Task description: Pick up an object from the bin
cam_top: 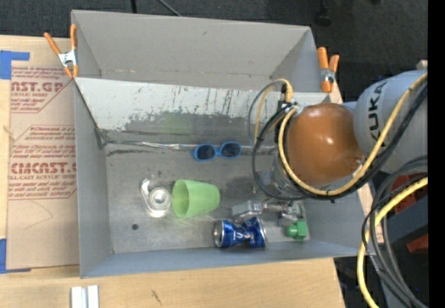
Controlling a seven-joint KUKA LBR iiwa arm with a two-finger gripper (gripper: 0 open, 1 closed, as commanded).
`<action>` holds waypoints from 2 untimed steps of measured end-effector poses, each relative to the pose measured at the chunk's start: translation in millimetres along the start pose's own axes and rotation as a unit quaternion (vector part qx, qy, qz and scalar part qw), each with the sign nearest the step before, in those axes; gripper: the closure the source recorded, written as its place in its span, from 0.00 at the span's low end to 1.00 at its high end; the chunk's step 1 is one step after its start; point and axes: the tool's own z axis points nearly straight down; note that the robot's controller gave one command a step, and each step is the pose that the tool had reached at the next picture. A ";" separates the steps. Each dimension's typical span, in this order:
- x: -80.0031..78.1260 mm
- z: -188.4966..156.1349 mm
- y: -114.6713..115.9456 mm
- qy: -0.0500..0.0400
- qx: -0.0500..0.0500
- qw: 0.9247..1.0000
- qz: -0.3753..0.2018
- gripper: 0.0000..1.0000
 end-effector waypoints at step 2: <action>-7.2 -117.6 7.0 0.000 0.004 1.000 -0.008 1.00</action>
Offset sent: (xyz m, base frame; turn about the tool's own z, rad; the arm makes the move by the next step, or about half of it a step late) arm 0.0000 0.0000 0.0000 0.0000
